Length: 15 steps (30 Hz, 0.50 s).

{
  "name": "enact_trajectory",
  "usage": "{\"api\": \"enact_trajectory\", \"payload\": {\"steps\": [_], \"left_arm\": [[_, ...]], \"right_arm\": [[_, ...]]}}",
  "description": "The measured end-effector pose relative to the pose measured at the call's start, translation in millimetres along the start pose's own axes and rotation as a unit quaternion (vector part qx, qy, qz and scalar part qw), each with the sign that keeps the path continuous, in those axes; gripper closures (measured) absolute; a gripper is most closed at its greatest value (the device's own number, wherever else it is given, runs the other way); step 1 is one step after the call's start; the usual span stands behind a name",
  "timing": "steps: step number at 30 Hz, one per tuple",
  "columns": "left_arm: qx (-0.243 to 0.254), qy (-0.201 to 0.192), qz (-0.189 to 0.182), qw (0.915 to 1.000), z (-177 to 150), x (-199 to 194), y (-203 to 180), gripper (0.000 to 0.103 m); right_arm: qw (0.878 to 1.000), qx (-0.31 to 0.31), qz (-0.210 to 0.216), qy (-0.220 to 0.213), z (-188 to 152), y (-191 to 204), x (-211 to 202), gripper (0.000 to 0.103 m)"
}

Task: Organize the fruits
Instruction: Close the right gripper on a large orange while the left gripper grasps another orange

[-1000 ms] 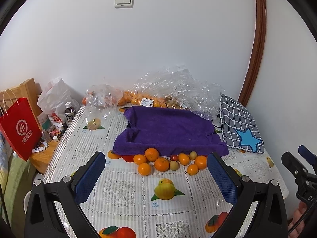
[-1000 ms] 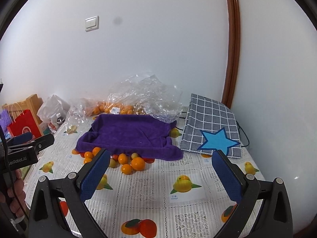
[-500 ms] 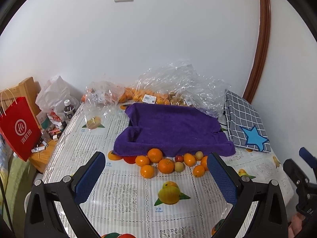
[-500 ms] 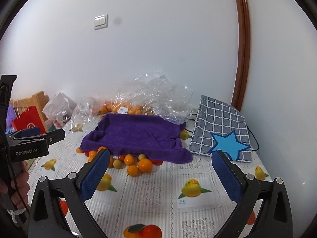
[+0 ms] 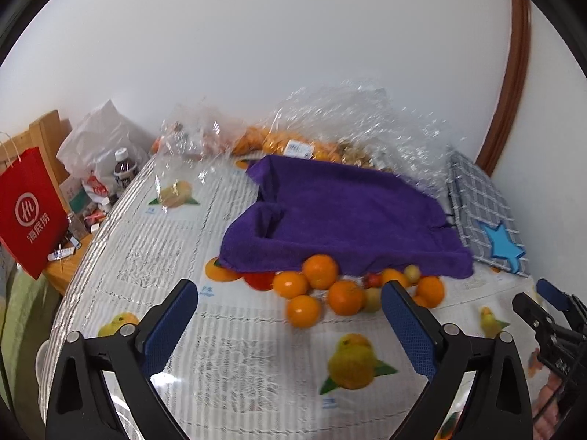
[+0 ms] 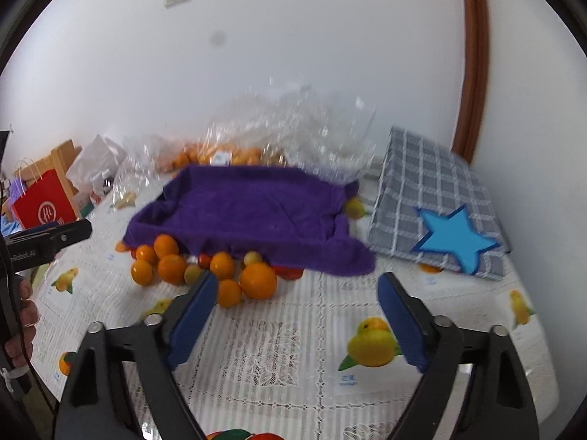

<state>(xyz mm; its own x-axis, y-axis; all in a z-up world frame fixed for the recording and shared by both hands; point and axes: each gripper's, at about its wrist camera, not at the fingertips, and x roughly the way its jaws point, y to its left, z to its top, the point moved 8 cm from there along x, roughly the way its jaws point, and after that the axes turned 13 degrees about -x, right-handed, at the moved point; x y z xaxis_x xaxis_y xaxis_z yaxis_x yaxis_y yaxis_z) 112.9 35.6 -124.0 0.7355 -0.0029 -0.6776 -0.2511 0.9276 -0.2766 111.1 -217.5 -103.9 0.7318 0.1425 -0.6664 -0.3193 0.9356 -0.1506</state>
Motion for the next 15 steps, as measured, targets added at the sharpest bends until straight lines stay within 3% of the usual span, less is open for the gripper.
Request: {"api": "enact_trajectory", "payload": {"steps": [2, 7, 15], "left_arm": [[-0.008, 0.015, 0.001, 0.9999, -4, 11, 9, 0.01], [-0.005, 0.028, 0.013, 0.9995, -11, 37, 26, 0.014], [-0.021, 0.062, -0.003, 0.9978, -22, 65, 37, 0.02]], "right_arm": [[1.0, 0.0, 0.013, 0.022, -8, 2, 20, 0.036], [0.997, -0.008, 0.047, 0.054, -25, 15, 61, 0.049], [0.992, 0.031, 0.101, 0.065, -24, 27, 98, 0.05]]}}
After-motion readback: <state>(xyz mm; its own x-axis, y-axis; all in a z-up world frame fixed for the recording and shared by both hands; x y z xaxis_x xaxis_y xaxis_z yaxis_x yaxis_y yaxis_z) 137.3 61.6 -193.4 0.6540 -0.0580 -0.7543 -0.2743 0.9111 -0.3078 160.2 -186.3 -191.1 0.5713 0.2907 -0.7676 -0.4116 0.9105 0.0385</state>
